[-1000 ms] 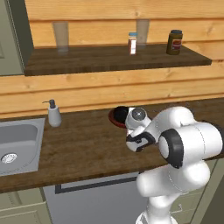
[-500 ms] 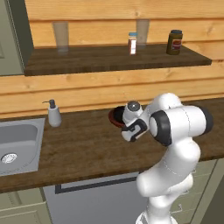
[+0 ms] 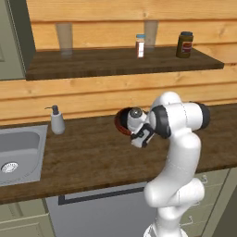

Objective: Pick up the bowls on the counter and stack them on top of one another in the open cabinet. Place the smaller bowl on top of the larger bowl.

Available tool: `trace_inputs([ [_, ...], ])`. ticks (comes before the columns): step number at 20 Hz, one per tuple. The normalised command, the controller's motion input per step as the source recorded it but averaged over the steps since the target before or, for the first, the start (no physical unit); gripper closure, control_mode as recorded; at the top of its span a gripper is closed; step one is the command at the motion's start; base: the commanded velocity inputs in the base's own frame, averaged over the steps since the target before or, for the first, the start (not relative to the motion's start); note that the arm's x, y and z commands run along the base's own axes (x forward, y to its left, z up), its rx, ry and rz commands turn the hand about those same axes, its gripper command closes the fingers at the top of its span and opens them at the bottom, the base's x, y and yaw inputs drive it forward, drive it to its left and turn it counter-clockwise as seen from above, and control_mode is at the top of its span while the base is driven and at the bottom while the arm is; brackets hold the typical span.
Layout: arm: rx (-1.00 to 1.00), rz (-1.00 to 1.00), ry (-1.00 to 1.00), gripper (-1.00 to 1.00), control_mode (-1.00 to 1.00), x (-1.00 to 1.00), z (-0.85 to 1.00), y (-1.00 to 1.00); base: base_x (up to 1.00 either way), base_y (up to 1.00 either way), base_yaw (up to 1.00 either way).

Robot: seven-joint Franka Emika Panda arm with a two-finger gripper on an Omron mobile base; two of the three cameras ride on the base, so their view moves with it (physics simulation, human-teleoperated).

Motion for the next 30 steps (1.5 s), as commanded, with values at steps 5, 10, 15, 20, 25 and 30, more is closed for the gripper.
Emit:
trace_inputs([
  [5, -0.03, 0.00, -0.09, 1.00, -1.00, -0.10, -0.08, 0.00, 0.00, 0.00, 0.00],
  [10, 0.00, 0.00, -0.03, 1.00, -1.00, -0.54, 0.70, 0.01, 0.00, 0.00, 0.00],
  [15, 0.01, 0.04, 0.00, 1.00, -1.00, -0.84, 1.00, 0.12, 0.00, 0.00, 0.00],
  [20, 0.01, 0.11, 0.00, 1.00, -1.00, -0.84, 1.00, 0.29, 0.00, 0.00, 0.00],
  [25, 0.00, 0.17, 0.01, 1.00, -1.00, -0.52, 1.00, 0.59, 0.00, 0.00, 0.00],
  [30, 0.00, 0.16, 0.12, 1.00, -1.00, -0.45, 1.00, 0.71, 0.00, 0.00, 0.00],
])
